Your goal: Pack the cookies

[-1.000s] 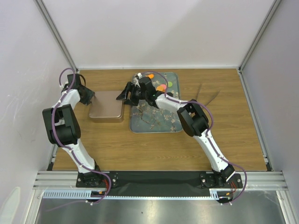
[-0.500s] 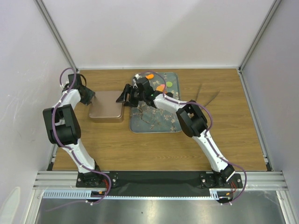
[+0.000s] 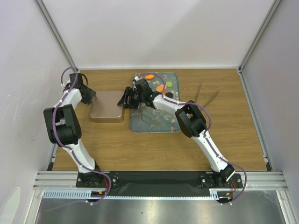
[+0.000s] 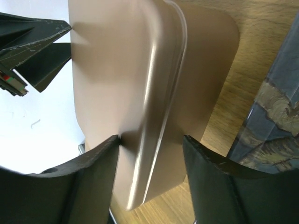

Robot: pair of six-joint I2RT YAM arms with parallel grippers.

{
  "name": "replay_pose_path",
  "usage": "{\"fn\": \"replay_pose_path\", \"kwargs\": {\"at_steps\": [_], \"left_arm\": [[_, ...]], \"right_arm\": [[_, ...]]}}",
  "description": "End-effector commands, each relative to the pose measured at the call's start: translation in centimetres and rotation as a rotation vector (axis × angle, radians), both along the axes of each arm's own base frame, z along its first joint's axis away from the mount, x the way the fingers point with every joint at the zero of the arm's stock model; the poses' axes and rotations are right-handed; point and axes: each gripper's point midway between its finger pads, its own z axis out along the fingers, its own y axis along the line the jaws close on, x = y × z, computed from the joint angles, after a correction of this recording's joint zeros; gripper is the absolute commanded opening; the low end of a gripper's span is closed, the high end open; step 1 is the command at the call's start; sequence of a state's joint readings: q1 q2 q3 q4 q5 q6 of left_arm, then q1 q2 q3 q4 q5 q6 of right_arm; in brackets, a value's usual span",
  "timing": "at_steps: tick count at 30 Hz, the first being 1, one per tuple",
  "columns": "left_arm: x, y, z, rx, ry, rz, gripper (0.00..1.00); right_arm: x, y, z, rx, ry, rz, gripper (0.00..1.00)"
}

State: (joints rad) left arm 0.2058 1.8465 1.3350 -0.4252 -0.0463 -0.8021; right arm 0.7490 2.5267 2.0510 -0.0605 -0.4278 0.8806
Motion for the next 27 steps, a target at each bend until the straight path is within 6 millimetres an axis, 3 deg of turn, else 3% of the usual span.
{"fn": "replay_pose_path", "kwargs": {"at_steps": [1, 10, 16, 24, 27], "left_arm": [[0.8, -1.4, 1.8, 0.003, -0.031, -0.049, 0.48], [0.6, -1.5, 0.4, -0.01, 0.004, -0.059, 0.5], [0.4, -1.3, -0.3, -0.002, 0.026, -0.06, 0.52], [0.1, -0.2, -1.5, 0.038, 0.085, -0.064, 0.55], [0.0, 0.2, -1.6, 0.057, 0.102, -0.066, 0.56]], "right_arm": [[-0.4, 2.0, 1.9, 0.043, -0.052, 0.034, 0.6], [-1.1, 2.5, 1.6, 0.036, -0.043, 0.049, 0.48], [-2.6, 3.1, 1.9, 0.033, -0.054, 0.084, 0.4], [-3.6, 3.1, 4.0, 0.045, -0.097, 0.115, 0.41], [-3.3, 2.7, 4.9, 0.038, -0.112, 0.115, 0.48]]}}
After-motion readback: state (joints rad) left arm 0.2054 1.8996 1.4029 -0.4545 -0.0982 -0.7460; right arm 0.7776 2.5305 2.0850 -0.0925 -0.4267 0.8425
